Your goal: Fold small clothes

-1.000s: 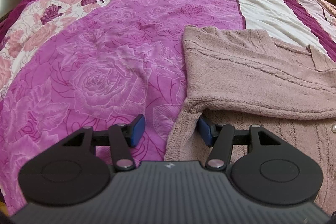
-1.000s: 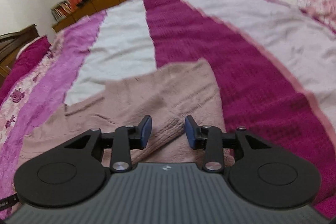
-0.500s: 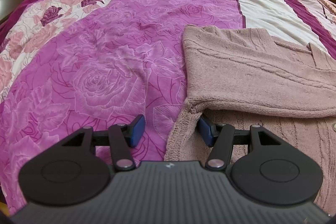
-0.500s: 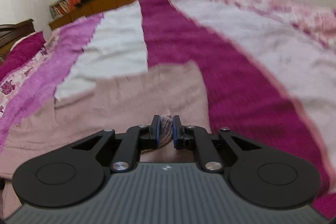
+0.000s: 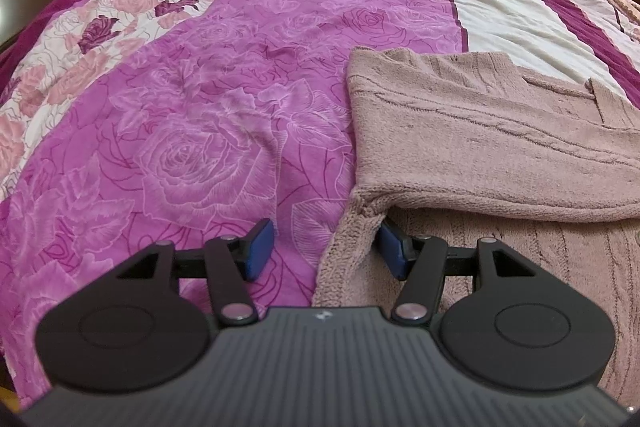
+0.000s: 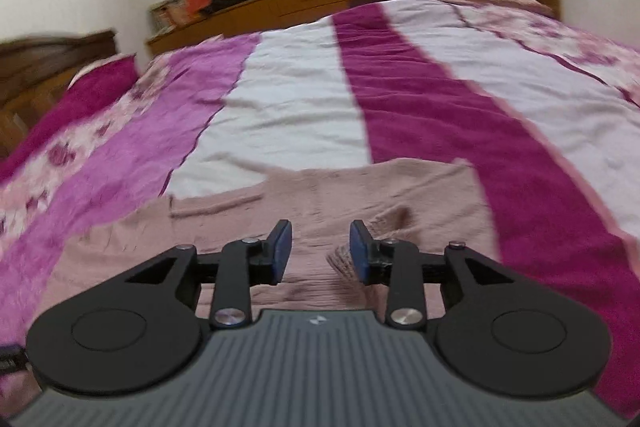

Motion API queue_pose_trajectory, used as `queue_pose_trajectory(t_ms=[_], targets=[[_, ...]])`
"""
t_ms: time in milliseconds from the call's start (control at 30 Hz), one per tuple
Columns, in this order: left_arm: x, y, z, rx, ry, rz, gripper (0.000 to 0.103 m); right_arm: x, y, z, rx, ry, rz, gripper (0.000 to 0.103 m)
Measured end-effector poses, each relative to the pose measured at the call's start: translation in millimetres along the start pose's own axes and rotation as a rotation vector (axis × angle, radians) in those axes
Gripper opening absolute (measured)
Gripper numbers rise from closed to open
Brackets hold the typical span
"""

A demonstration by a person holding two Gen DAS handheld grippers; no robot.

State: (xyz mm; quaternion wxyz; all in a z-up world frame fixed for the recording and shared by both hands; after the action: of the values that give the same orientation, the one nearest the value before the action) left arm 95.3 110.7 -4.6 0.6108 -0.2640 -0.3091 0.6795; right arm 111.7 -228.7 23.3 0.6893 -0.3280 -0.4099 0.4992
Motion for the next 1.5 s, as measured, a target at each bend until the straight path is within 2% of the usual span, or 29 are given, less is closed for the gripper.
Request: queue_pose_trajectory(t_ms=[67,167,300,333,400,500,767,800,900,1200,1500], targets=[[-0.5,0.2,0.0,0.000,0.001,0.002,0.059,8.0,4.8,-13.7,0.026,0.025,0.036,0.039],[0.7,0.1,0.3,0.001,0.003,0.010,0.060,-2.2,12.4,-26.5,0.042,0.193,0.049,0.039],[2.2,0.4,-0.1,0.000,0.007,0.015,0.060,-23.0,10.9,-19.6,0.037,0.277,0.040,0.041],[1.7,0.8,0.0,0.000,0.005,0.013,0.060,-29.3,11.2,-18.3,0.046,0.274,0.027,0.041],[2.3,0.8,0.0,0.000,0.006,0.014,0.060,-44.2,10.4,-11.7,0.056,0.206,-0.066,0.043],[2.2,0.5,0.3,0.006,0.009,0.018,0.060,-58.5,7.1,1.1,0.066,0.149,-0.158,0.053],[1.1,2.0,18.2,0.039,0.025,-0.010,0.059,-52.8,3.5,40.6,0.113,0.017,-0.135,0.059],[1.6,3.2,21.2,0.049,0.034,-0.009,0.059,-52.1,4.8,45.5,0.125,0.003,-0.128,0.064],[1.3,6.6,31.8,0.062,0.054,-0.012,0.059,-49.7,9.5,62.5,0.134,-0.024,-0.105,0.069],[-1.0,13.4,62.6,0.076,0.101,-0.030,0.059,-53.4,28.3,99.5,0.189,-0.073,-0.115,0.073],[-1.3,30.1,86.5,0.103,0.116,-0.028,0.059,-65.1,45.9,128.5,0.226,-0.088,-0.127,0.076]])
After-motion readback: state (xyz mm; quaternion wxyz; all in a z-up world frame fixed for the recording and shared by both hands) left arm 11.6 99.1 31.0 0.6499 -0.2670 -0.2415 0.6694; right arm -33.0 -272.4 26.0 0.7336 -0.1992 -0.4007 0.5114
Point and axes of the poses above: each gripper's, at about its wrist camera, not at the fingertips, and z roughly against the way its jaws point, x to its left, y to its underside, the point moved 4 cm from there along -z, roughly the way its jaws point, and after that the axes turned 3 degrees about -x, right-handed, at the moved point
